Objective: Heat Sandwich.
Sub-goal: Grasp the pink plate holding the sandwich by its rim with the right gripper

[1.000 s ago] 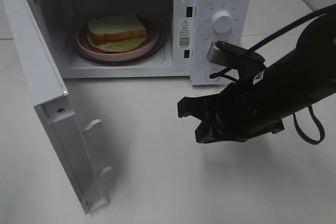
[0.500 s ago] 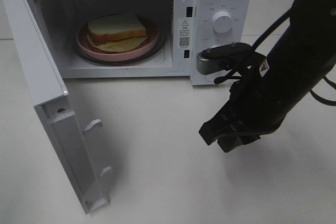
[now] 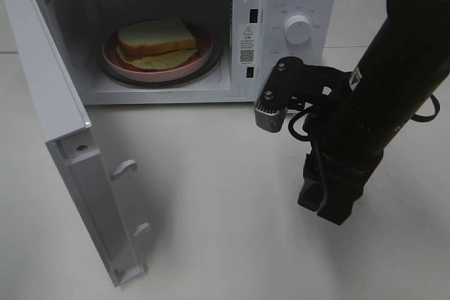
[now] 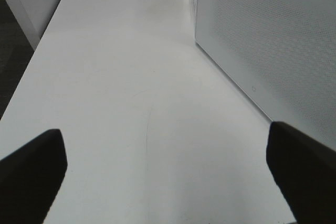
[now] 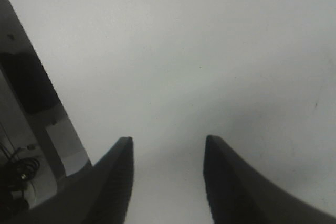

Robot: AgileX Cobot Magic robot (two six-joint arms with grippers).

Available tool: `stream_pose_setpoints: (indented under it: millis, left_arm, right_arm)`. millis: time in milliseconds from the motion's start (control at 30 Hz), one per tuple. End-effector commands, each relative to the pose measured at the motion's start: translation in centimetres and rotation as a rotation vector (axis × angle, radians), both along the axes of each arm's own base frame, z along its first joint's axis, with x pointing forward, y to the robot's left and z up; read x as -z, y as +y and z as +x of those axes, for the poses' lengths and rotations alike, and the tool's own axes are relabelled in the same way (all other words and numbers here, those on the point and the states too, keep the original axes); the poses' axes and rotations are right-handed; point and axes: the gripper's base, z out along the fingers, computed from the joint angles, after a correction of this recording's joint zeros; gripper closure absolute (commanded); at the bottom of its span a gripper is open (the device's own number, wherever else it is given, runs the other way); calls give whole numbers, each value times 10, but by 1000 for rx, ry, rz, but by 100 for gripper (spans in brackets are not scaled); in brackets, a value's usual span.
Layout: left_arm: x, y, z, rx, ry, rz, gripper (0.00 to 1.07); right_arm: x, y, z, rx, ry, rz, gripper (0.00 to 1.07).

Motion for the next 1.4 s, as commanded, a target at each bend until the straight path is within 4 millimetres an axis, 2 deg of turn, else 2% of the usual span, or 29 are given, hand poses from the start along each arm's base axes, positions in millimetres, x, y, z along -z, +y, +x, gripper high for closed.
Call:
stream_pose_setpoints:
  millis: [33,67,133,167,300,600,900,1133,1333,1400]
  left_arm:
    - [1,0,-2,2,-25,-5,8]
    - [1,0,-2,2,-25,-5,8]
    - [1,0,-2,2,-25,-5,8]
    - [1,0,-2,2,-25,-5,8]
    - [1,0,-2,2,-25,-5,8]
    - [1,0,-2,2,-25,-5,8]
    - [1,0,-2,2,-25,-5,8]
    - [1,0,-2,2,-25,-5,8]
    - [1,0,-2,2,-25,-5,8]
    - [1,0,-2,2,-25,-5,8]
  right_arm:
    - [-3,-1,0,-142,-37,-21,43]
    - [-3,-1,0,-142,-37,-21,43]
    - [-3,-2,1,-180,-49,-33,30]
    - [-3,-2,1,-208,-54,-37,18]
    - [-2,-3,1,-249,-62,-46,8]
    - [-3,-10,9,-373,-163,-160,10]
    - [-5,-10,18,-449,-272,-199,12]
    - [-13,0,32,-540,-412,-171,12]
    - [-16,9,46,-546,-441,-174,13]
    - [-16,19,55,-558,-449,-170,14]
